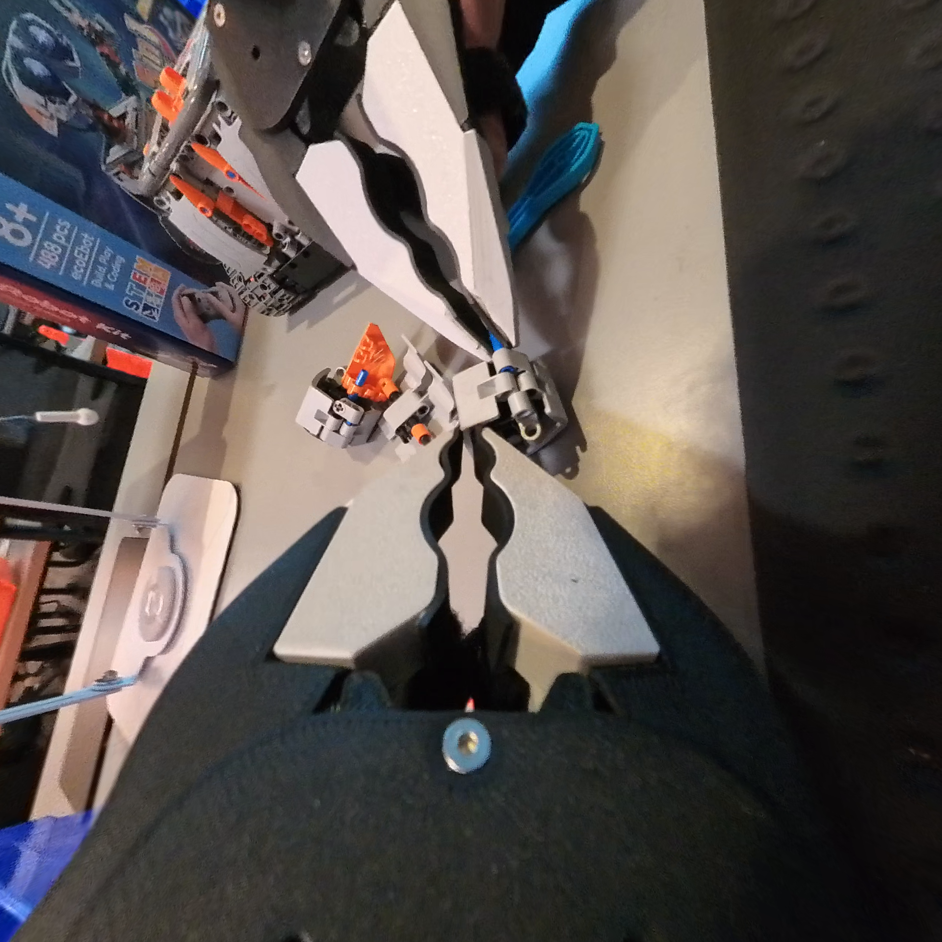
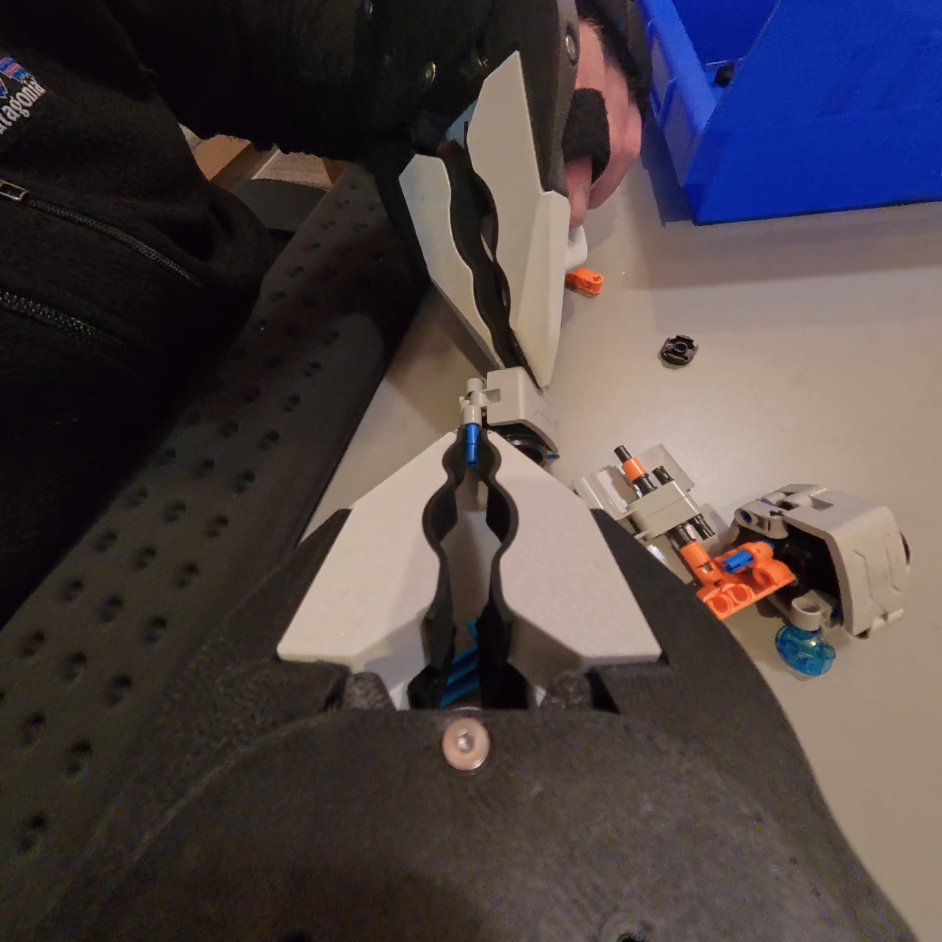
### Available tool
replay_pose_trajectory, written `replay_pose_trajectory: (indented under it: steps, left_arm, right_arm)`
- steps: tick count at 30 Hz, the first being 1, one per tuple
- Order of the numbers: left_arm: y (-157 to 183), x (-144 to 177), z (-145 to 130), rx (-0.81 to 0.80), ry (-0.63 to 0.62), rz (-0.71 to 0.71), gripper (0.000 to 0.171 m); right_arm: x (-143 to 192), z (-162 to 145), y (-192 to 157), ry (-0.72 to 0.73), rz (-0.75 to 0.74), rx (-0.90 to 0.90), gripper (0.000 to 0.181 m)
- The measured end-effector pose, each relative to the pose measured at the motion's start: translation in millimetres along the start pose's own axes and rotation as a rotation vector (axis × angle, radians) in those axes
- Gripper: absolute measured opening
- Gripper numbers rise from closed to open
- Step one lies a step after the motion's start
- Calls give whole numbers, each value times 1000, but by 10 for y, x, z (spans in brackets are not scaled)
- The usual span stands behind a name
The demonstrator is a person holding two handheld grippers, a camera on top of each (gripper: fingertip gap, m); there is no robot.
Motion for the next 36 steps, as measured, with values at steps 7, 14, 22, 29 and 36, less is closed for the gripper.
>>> replay_pose_trajectory:
  steps: [7,14,22,29,36]
  left_arm:
    - [-37,5,-14,125,4,38,0]
    - [-66,13,-30,197,15,52,0]
    - [-69,20,-38,205,3,59,0]
    - [-108,12,-61,237,-24,99,0]
    - [-163,3,-66,257,-74,168,0]
  right_arm:
    - [-12,21,-14,-24,-40,29,2]
    - [-31,33,-23,-46,-70,38,2]
    - [-15,38,11,-28,-90,6,2]
    - [-7,51,49,-18,-158,-24,3]
    - [44,130,65,-28,-271,-74,27]
Point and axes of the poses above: each gripper's, where its closed fingertips meet, x back along the fingers, z out of its top, y = z × x across the jaws, the point moved 10 cm from there along x, back along the fingers, and after that the axes turned 14 degrees about y, right-handed, at the moved point
